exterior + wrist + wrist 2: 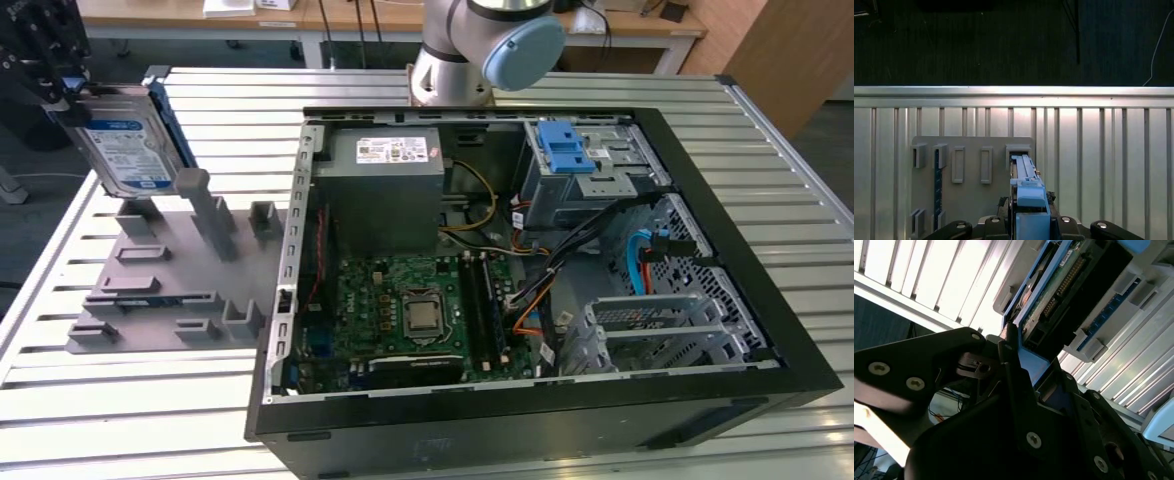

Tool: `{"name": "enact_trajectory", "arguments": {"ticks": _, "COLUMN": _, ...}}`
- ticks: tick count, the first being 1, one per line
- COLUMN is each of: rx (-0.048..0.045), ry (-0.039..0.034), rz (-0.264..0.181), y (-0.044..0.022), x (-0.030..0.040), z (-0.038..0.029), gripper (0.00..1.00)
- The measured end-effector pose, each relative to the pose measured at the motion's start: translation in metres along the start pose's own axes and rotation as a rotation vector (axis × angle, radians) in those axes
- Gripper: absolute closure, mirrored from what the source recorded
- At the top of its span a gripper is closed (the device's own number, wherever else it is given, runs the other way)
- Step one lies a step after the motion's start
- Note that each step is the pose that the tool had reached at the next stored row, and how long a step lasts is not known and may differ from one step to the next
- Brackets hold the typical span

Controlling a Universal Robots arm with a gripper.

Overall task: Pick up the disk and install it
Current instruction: 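Pick up the disk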

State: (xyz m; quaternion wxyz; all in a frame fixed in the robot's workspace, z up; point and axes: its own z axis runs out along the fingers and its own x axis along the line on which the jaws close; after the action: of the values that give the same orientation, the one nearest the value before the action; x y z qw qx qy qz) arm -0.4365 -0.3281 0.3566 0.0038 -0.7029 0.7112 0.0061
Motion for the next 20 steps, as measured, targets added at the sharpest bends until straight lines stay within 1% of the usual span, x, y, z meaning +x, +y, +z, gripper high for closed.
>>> {"name": "enact_trajectory", "arguments": {"ticks": 20, "rx": 0.0001, "ry": -0.0001, "rz": 0.000, "y": 0.0001, "x": -0.0003, "z": -0.0200, "gripper": 0.63}}
